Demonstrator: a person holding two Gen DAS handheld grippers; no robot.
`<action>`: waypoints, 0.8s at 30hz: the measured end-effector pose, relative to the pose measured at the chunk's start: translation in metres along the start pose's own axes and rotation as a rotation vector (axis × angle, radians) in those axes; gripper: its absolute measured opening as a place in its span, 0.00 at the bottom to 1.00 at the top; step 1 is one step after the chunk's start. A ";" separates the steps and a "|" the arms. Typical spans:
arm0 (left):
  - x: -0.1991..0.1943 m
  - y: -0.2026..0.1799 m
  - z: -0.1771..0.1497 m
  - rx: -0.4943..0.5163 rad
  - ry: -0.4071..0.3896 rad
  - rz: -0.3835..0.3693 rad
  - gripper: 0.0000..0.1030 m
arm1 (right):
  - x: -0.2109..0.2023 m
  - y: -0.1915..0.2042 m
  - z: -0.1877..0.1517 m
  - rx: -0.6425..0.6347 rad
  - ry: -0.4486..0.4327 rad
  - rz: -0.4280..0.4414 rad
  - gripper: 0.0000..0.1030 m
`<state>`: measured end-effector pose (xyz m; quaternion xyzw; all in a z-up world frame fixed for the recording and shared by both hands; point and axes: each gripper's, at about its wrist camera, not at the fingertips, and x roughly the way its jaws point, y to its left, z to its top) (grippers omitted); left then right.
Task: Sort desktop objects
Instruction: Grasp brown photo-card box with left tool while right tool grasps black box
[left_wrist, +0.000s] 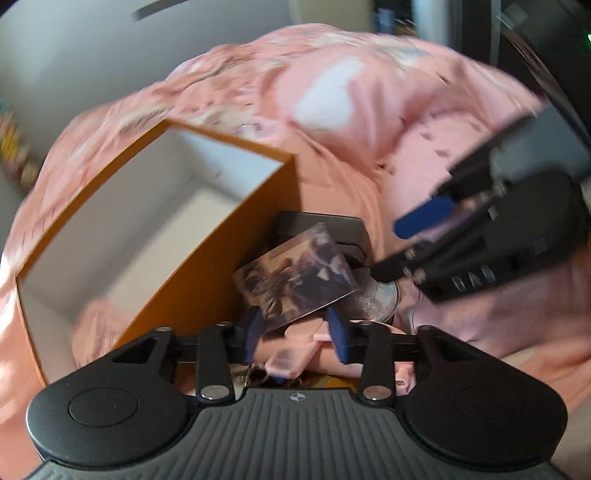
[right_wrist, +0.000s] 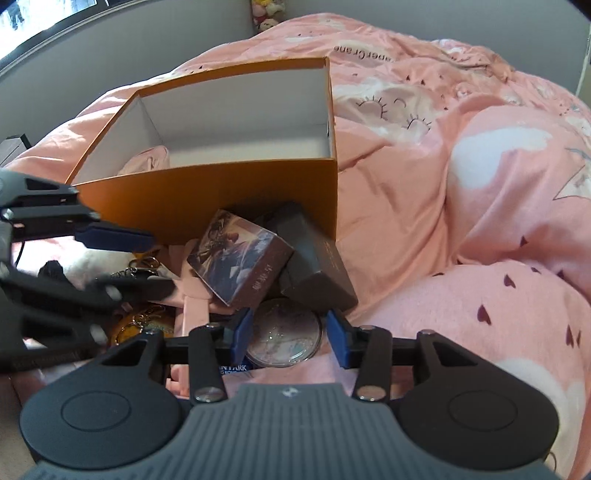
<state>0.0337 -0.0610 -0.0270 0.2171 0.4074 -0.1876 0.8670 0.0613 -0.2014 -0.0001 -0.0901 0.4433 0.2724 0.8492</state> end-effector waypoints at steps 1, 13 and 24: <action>0.004 -0.005 0.001 0.041 -0.003 0.006 0.48 | 0.002 -0.004 0.001 0.021 0.007 0.007 0.31; 0.039 -0.033 0.007 0.236 0.011 0.085 0.54 | 0.032 -0.026 -0.003 0.226 0.038 0.103 0.21; 0.051 -0.038 0.010 0.259 0.004 0.172 0.68 | 0.024 -0.026 -0.002 0.268 -0.052 0.228 0.17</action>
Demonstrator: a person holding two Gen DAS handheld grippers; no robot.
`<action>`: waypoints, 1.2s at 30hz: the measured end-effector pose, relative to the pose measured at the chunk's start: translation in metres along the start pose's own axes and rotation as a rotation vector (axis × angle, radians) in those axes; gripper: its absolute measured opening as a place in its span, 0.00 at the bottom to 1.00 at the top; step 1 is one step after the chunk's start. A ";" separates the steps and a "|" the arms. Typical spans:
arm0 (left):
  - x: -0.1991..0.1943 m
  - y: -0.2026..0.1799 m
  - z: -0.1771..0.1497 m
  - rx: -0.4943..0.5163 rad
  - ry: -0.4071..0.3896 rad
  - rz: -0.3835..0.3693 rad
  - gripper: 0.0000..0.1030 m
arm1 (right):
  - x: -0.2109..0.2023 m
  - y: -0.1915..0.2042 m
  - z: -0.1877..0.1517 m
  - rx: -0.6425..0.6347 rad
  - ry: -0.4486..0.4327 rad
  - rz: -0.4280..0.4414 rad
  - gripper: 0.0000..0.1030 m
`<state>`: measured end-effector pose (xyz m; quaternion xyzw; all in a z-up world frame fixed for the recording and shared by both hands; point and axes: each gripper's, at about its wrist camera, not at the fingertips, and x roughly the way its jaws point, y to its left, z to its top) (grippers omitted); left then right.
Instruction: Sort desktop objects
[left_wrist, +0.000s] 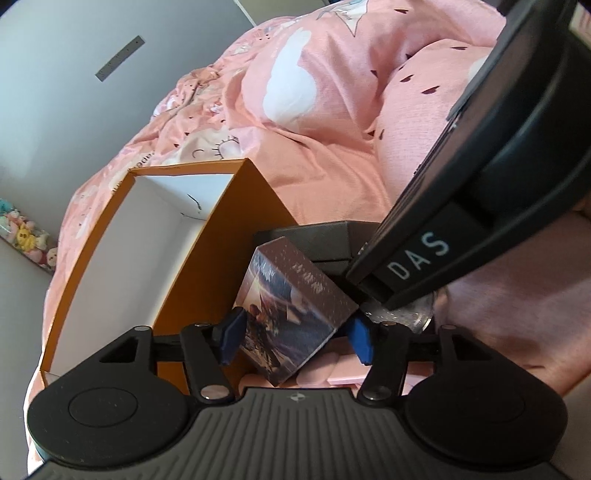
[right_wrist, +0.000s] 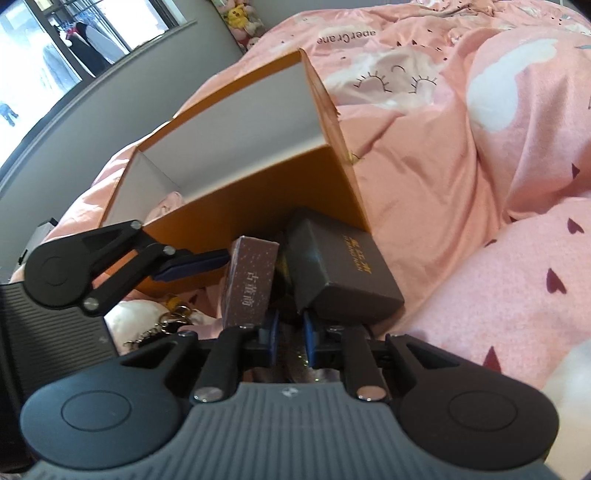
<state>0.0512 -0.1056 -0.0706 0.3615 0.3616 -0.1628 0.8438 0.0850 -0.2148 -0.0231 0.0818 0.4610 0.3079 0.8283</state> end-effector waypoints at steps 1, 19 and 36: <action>0.000 0.000 0.000 -0.002 -0.001 0.008 0.69 | -0.001 0.000 0.000 0.003 -0.004 0.014 0.17; -0.010 0.025 -0.008 -0.101 -0.067 0.111 0.36 | -0.019 0.024 0.002 -0.207 -0.082 -0.234 0.40; -0.004 0.030 -0.017 -0.100 -0.085 0.090 0.33 | 0.005 0.033 -0.002 -0.433 -0.014 -0.368 0.50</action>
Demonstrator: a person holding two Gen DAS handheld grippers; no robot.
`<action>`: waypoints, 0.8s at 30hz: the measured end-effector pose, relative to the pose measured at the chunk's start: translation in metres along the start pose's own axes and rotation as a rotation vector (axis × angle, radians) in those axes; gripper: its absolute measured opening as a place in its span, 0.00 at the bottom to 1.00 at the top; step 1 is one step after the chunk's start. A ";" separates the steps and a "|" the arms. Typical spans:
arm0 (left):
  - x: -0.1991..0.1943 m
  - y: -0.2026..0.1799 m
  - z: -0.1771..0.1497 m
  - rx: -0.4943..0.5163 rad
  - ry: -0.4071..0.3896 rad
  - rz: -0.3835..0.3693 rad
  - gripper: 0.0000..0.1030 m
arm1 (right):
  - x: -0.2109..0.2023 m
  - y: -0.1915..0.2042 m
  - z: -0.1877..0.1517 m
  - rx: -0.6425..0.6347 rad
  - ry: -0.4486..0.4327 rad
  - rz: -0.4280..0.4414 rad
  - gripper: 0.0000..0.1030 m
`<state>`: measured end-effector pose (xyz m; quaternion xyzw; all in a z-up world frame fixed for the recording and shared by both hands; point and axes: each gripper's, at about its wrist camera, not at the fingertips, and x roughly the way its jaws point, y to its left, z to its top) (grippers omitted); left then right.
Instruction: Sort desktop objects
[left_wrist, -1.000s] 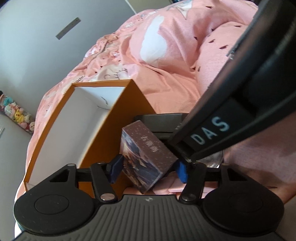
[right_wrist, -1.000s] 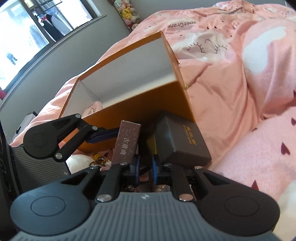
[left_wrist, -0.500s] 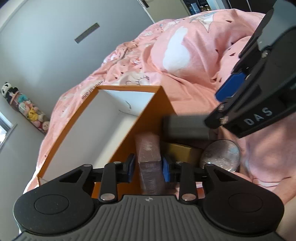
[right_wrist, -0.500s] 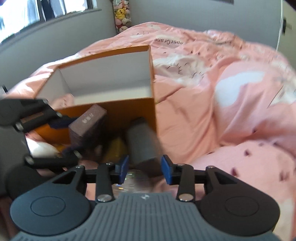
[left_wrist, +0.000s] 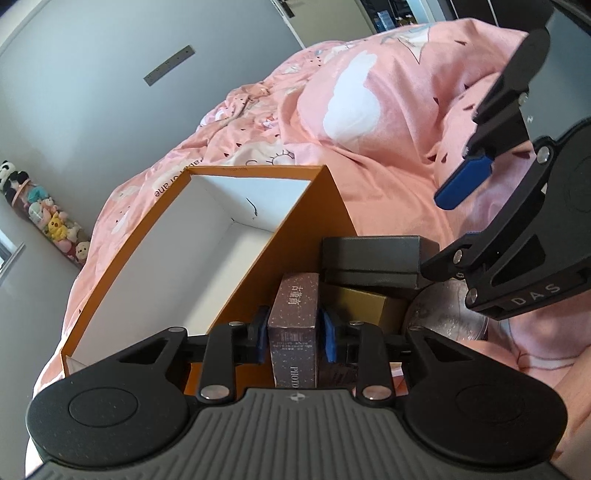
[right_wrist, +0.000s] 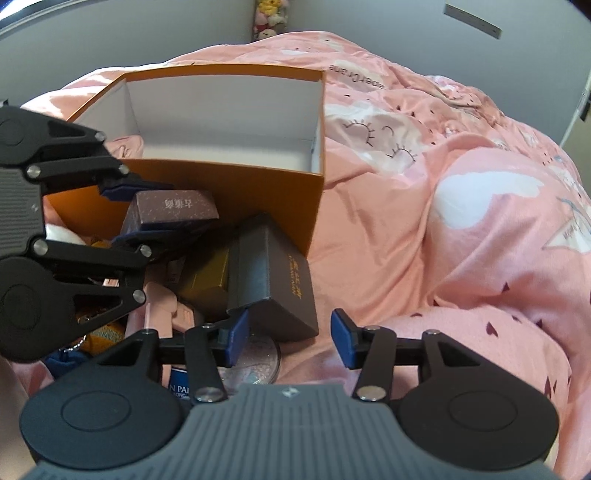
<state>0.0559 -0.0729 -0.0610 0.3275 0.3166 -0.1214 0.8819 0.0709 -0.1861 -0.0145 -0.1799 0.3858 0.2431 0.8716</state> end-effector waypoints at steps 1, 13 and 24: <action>0.002 0.000 0.000 0.003 0.004 -0.001 0.33 | 0.001 0.003 0.000 -0.015 0.003 0.002 0.50; 0.004 0.008 -0.011 -0.032 0.042 -0.026 0.32 | 0.008 0.041 -0.002 -0.248 0.017 -0.035 0.53; 0.002 0.014 -0.011 -0.121 0.045 -0.057 0.28 | 0.025 0.040 0.003 -0.250 0.031 -0.108 0.41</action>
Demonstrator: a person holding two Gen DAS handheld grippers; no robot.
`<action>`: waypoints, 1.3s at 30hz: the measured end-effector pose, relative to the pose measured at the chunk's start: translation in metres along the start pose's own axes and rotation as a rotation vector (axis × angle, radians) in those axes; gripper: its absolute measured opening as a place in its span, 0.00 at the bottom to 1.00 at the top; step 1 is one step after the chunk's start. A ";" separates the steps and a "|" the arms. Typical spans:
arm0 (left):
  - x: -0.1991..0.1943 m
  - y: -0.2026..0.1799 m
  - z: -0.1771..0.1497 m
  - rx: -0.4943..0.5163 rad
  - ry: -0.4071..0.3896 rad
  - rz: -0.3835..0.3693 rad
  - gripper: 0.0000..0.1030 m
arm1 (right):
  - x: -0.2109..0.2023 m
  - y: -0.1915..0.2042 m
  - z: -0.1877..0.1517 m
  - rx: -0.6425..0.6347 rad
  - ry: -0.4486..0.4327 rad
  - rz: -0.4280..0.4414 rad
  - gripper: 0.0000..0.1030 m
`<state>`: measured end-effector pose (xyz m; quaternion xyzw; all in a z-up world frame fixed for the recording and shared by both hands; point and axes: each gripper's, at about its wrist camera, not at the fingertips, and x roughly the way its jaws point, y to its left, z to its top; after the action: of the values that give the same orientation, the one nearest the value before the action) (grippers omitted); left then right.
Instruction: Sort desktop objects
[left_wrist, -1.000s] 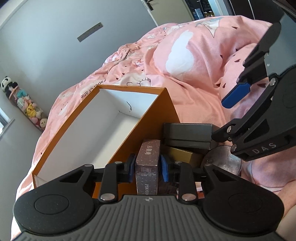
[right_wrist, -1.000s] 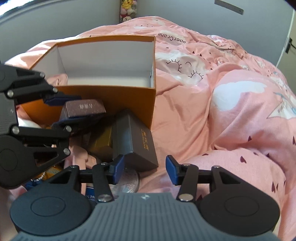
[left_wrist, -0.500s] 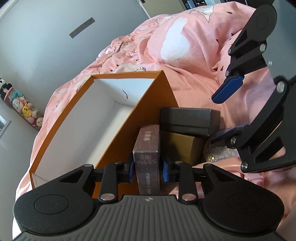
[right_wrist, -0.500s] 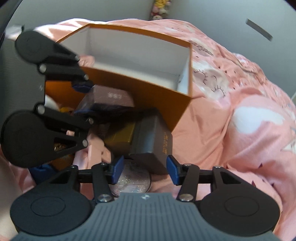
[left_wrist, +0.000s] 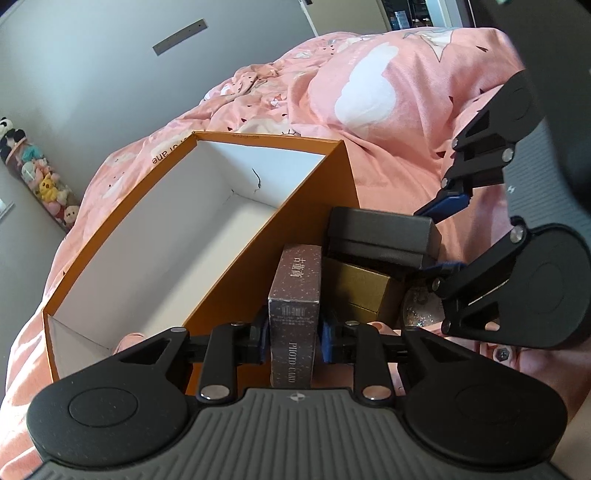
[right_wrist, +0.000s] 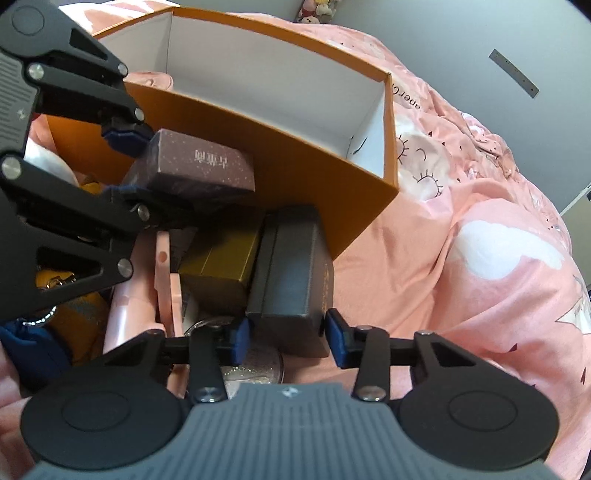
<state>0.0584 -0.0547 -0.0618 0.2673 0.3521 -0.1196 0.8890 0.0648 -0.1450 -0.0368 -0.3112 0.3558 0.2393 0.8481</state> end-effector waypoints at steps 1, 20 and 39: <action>-0.001 0.000 0.000 -0.007 0.002 0.000 0.28 | -0.003 -0.001 0.000 0.003 -0.008 -0.002 0.39; -0.050 0.031 0.014 -0.257 -0.035 -0.150 0.25 | -0.064 -0.086 -0.019 0.583 -0.103 0.362 0.34; -0.019 0.035 0.013 -0.354 0.028 -0.164 0.25 | -0.020 -0.090 -0.035 0.647 0.018 0.325 0.35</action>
<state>0.0656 -0.0323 -0.0270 0.0788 0.4004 -0.1240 0.9045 0.0926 -0.2355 -0.0086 0.0316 0.4654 0.2432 0.8504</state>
